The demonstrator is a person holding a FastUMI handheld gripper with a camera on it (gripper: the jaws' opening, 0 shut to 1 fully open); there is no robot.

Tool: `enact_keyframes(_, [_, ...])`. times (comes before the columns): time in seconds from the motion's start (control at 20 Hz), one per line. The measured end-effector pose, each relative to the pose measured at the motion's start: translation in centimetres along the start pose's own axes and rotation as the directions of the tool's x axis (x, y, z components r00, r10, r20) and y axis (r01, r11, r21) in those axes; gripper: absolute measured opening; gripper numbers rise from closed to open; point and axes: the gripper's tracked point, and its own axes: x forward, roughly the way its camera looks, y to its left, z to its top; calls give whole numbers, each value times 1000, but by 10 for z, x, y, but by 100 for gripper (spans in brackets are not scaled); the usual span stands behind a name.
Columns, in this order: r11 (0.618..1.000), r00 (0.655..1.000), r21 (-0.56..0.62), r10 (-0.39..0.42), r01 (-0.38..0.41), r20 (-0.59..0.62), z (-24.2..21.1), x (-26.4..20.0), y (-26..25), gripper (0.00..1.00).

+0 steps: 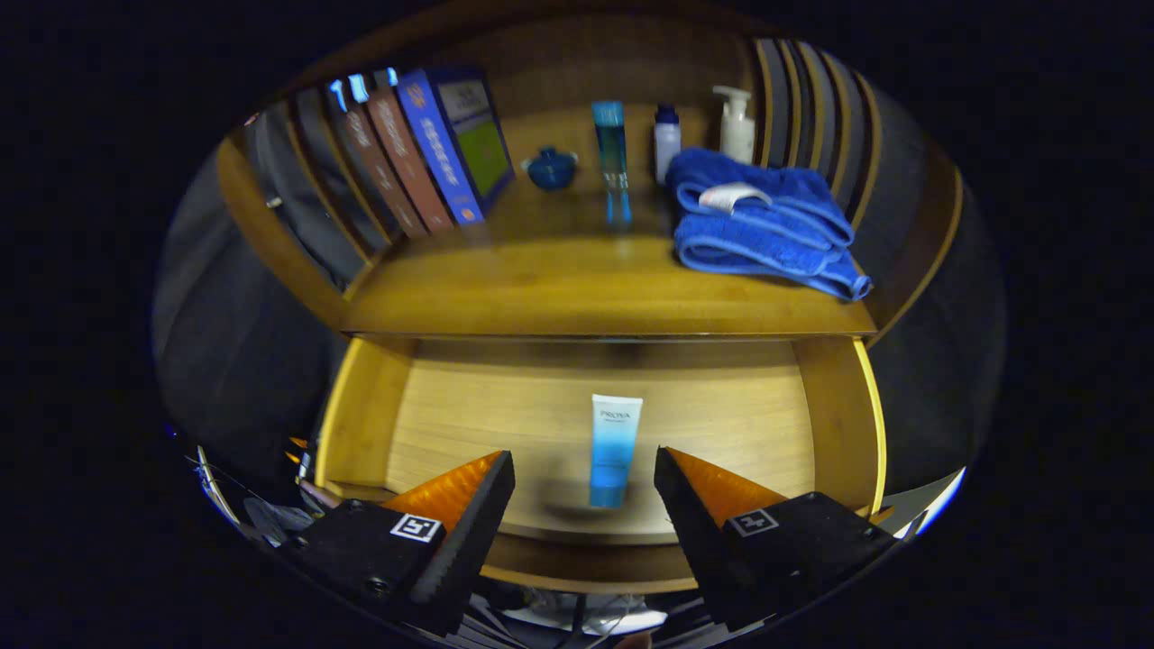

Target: Pull open the drawer, take out the items inside it, and place them on the countertop above the cabinet.

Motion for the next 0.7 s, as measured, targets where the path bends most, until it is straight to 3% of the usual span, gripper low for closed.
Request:
enact_keyframes(0.15, [998, 988, 31, -45, 50, -149, -12, 44, -12, 99])
enact_keyframes(0.35, [997, 962, 56, -41, 58, -270, -28, 81, -21, 99])
enact_keyframes(0.5, [995, 943, 22, -84, 96, -321, -28, 95, -31, 84])
enact_keyframes(0.6, [996, 931, 10, -75, 84, -358, -35, 105, -26, 64])
enact_keyframes(0.7, [996, 942, -41, -92, 84, -324, -32, 107, -17, 52])
